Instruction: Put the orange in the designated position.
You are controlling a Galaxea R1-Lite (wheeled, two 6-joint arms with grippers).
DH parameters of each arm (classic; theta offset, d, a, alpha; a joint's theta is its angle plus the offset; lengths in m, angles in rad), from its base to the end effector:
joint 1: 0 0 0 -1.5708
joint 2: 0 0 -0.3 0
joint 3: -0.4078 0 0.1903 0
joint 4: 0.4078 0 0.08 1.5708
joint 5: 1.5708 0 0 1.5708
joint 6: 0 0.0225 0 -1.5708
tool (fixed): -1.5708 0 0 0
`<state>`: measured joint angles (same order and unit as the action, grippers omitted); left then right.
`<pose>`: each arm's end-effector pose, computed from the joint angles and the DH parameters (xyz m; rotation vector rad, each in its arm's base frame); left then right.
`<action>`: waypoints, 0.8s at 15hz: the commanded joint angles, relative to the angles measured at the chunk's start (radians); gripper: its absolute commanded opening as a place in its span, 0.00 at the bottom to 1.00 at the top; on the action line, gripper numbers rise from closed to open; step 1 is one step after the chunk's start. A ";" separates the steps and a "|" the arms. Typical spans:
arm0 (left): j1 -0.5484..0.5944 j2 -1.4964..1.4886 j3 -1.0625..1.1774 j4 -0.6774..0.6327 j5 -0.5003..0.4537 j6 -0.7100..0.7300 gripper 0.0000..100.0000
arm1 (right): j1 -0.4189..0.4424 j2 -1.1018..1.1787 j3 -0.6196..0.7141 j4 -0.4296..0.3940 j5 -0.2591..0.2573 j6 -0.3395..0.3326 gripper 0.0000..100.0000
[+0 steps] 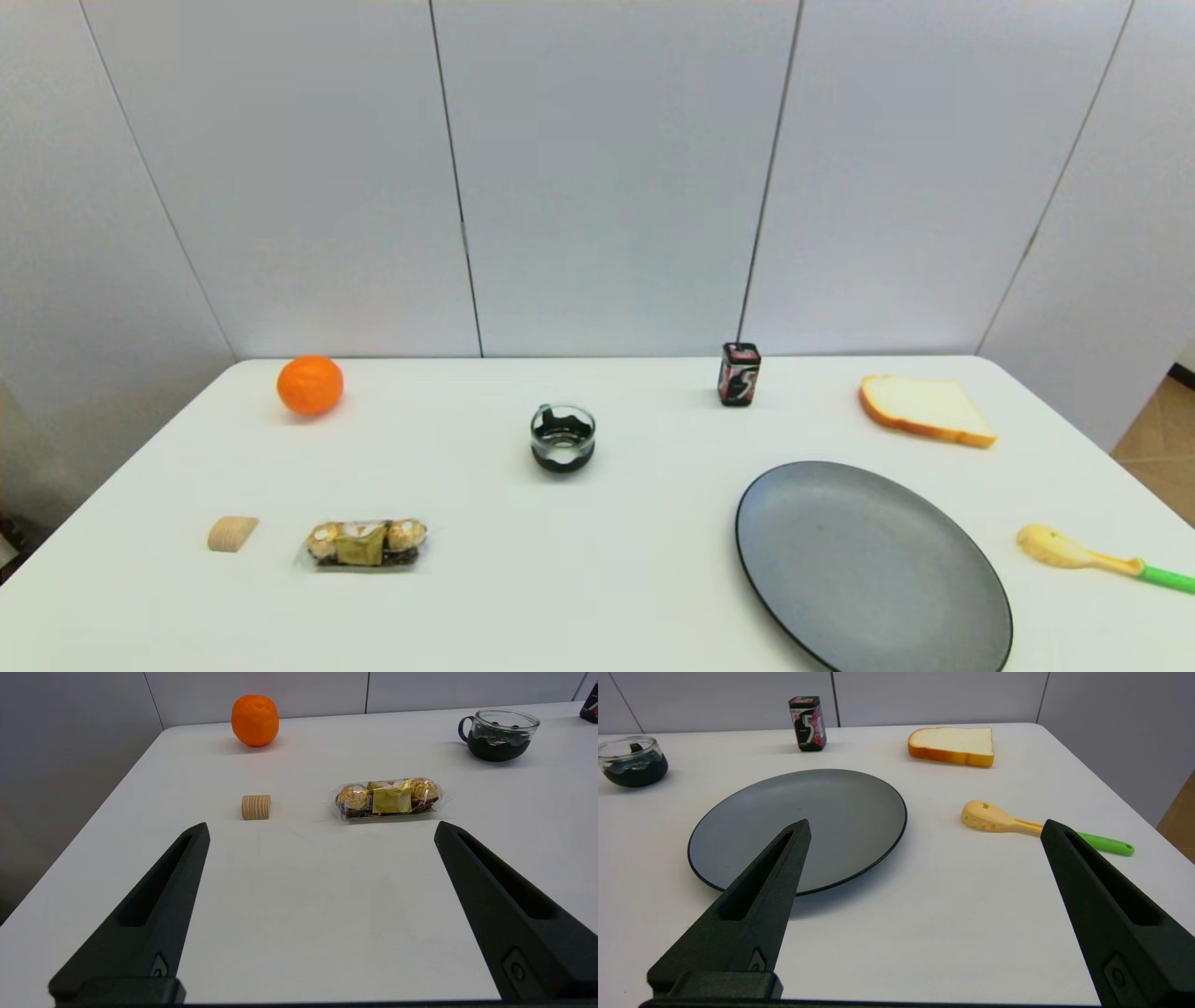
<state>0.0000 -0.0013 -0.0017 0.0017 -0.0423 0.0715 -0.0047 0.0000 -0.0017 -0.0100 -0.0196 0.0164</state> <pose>-0.0231 -0.0010 0.0757 0.0715 -0.0028 -0.0422 -0.0229 -0.0003 0.0770 0.0165 -0.0119 -0.0242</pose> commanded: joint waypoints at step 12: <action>0.000 0.000 -0.008 0.015 0.048 -0.099 1.00 | 0.000 0.000 0.000 0.001 0.000 0.000 1.00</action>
<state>0.0000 -0.0013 -0.0019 0.0023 0.0028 -0.0264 -0.0043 0.0000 -0.0017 -0.0104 -0.0196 0.0168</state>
